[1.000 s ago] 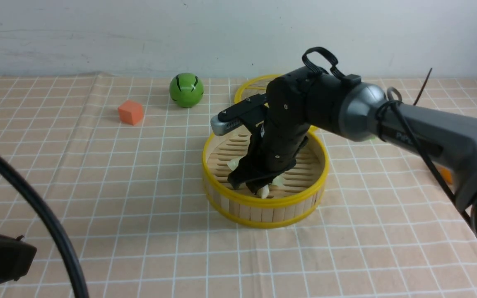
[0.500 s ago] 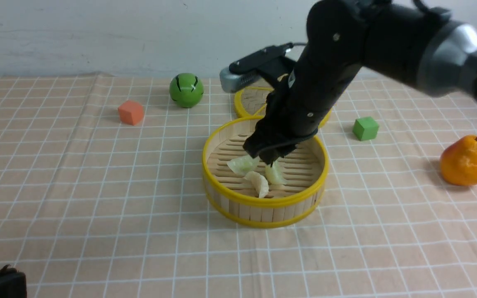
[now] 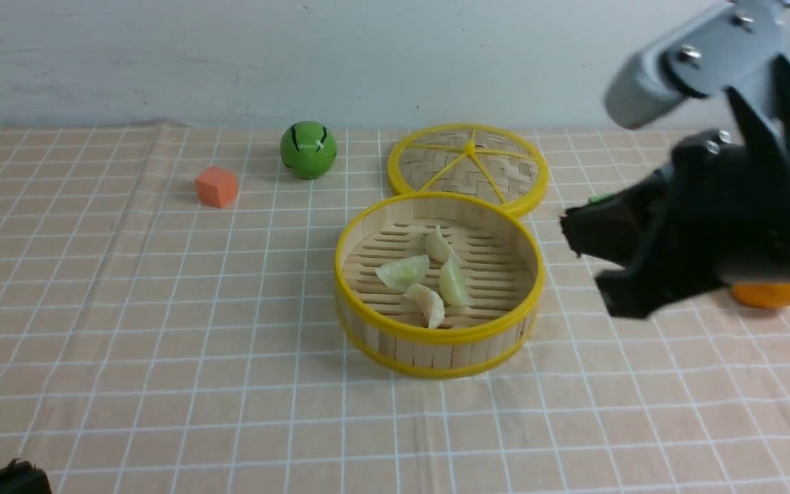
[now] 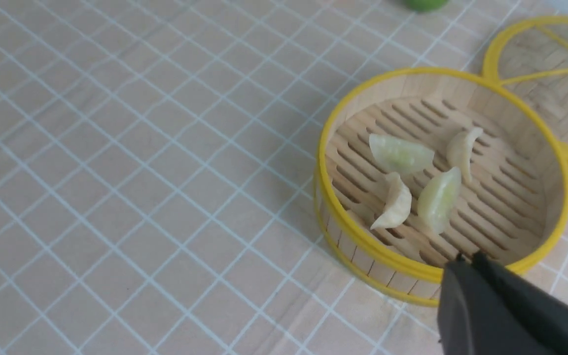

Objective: Put the dumplings into the steamer on the table with the brown tablecloth.

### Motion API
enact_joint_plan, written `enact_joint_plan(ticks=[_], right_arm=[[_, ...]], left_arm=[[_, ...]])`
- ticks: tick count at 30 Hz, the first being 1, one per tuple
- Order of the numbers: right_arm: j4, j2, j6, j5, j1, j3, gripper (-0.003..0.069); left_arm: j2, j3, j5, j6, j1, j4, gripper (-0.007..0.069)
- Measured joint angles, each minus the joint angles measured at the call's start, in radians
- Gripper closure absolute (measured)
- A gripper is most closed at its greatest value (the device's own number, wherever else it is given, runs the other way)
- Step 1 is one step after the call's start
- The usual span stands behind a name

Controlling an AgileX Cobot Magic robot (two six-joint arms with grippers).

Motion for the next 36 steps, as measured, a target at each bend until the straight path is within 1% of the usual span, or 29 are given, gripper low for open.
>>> enact_joint_plan(ticks=[1,2,3,4,10,14,19,26,31,34,36], right_arm=[[0.017,-0.086,-0.001,-0.045,0.0,0.072,0.0679],[0.021,-0.11,-0.001,-0.054,0.0,0.091,0.0679],[0.032,-0.216,-0.003,-0.093,0.0,0.168,0.0679],[0.035,-0.26,-0.003,-0.102,0.0,0.203,0.0679],[0.037,-0.506,-0.004,-0.118,0.0,0.322,0.0679],[0.037,-0.596,-0.004,-0.118,0.0,0.352,0.0678],[0.037,-0.652,-0.004,-0.114,0.0,0.36,0.0676],[0.006,-0.658,-0.004,-0.123,0.0,0.36,0.0671],[0.007,-0.661,-0.004,-0.146,0.0,0.379,0.067],[-0.001,-0.681,-0.004,-0.253,-0.006,0.482,0.0669],[0.0,-0.713,-0.004,-0.341,-0.034,0.583,0.0669]], left_arm=[[0.0,0.003,0.008,0.0,0.0,0.0,0.0582],[0.0,0.003,0.011,0.0,0.0,0.0,0.0581],[0.0,0.003,0.03,0.0,0.0,0.0,0.0577],[0.0,0.003,0.036,0.0,0.0,0.0,0.0575],[0.0,0.003,0.067,0.0,0.0,0.0,0.0569],[0.0,0.004,0.076,0.0,0.0,0.0,0.0568],[0.0,0.004,0.078,0.0,0.0,0.0,0.0562],[0.0,0.004,0.078,0.0,0.0,0.0,0.0554],[0.0,0.004,0.078,0.0,0.0,0.0,0.055],[0.0,0.004,0.078,0.0,0.0,0.0,0.0545],[0.0,0.004,0.078,0.0,0.0,0.0,0.0542]])
